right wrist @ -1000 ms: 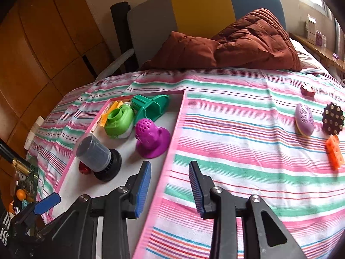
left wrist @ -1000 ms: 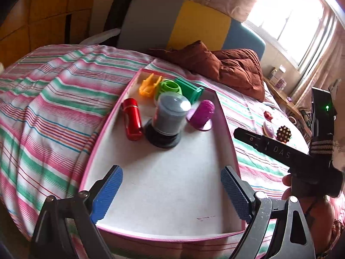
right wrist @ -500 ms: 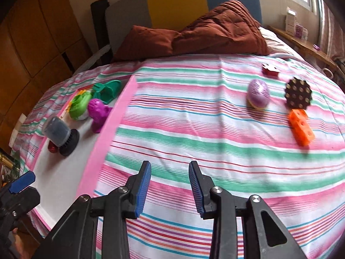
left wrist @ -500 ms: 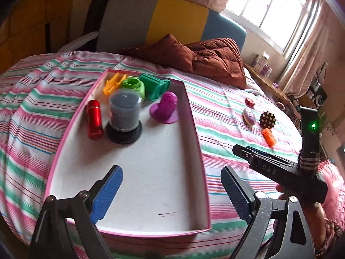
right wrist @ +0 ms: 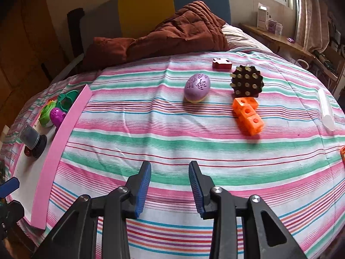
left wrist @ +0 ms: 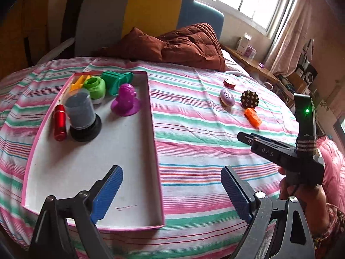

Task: Organize rigid objects
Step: 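Move both tools from the tray toward the orange blocks and purple egg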

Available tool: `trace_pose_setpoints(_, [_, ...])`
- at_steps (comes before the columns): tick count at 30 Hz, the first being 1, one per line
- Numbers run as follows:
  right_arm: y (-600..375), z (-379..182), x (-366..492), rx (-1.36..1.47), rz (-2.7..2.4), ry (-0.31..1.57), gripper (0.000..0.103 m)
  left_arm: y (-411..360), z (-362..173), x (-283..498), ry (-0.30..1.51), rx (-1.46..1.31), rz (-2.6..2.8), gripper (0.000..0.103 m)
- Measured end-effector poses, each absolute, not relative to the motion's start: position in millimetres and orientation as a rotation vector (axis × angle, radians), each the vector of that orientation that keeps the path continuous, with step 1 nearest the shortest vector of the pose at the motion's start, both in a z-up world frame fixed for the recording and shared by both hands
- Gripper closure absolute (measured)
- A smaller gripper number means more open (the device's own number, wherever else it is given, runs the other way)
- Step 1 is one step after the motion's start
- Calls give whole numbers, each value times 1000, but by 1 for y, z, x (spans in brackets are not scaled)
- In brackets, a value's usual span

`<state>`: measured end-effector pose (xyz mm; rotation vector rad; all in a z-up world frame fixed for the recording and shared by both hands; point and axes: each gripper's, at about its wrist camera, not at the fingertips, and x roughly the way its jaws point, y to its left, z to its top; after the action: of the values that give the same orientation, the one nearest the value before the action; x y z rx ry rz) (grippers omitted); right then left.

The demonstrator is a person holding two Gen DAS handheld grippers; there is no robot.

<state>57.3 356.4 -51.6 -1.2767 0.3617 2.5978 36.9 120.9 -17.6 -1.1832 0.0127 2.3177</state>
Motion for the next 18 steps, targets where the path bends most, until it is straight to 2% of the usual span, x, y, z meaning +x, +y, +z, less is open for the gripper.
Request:
trace_pose_setpoints(9, [405, -62, 73, -1235, 2520, 388, 67, 157, -18, 47, 100, -1178, 2263, 10])
trace_pose_setpoints(18, [463, -60, 81, -1151, 2455, 494, 66, 182, -22, 51, 164, -1190, 2226, 10])
